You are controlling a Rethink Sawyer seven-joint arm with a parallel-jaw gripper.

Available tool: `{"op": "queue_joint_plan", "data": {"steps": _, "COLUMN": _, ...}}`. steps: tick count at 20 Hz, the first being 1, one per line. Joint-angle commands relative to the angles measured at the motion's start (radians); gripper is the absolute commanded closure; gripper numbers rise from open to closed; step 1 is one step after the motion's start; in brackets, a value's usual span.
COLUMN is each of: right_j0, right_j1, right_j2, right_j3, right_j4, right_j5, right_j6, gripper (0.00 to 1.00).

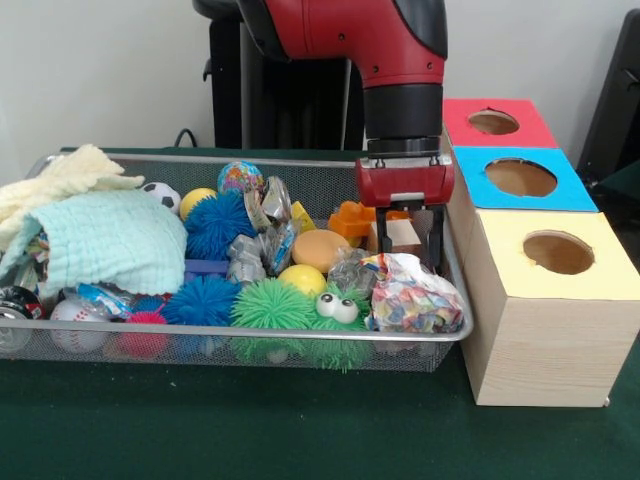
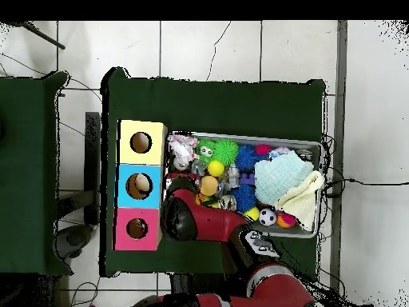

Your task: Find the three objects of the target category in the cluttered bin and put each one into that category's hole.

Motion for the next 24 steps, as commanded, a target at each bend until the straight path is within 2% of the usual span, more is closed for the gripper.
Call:
{"op": "queue_joint_plan", "data": {"steps": 1, "right_j0": 0.002, "right_j1": 0.075, "right_j2": 0.007, "right_j3": -0.12, "right_j4": -0.023, "right_j5": -0.084, "right_j6": 0.176, "gripper": 0.0}}
{"op": "queue_joint_plan", "data": {"steps": 11, "right_j0": -0.011, "right_j1": 0.103, "right_j2": 0.003, "right_j3": -0.195, "right_j4": -0.046, "right_j5": -0.111, "right_j6": 0.145, "gripper": 0.0}}
{"op": "queue_joint_plan", "data": {"steps": 17, "right_j0": -0.028, "right_j1": 0.028, "right_j2": 0.014, "right_j3": -0.164, "right_j4": -0.07, "right_j5": -0.062, "right_j6": 0.149, "gripper": 0.0}}
{"op": "queue_joint_plan", "data": {"steps": 24, "right_j0": -0.04, "right_j1": 0.004, "right_j2": 0.022, "right_j3": -0.16, "right_j4": -0.097, "right_j5": -0.072, "right_j6": 0.159, "gripper": 0.0}}
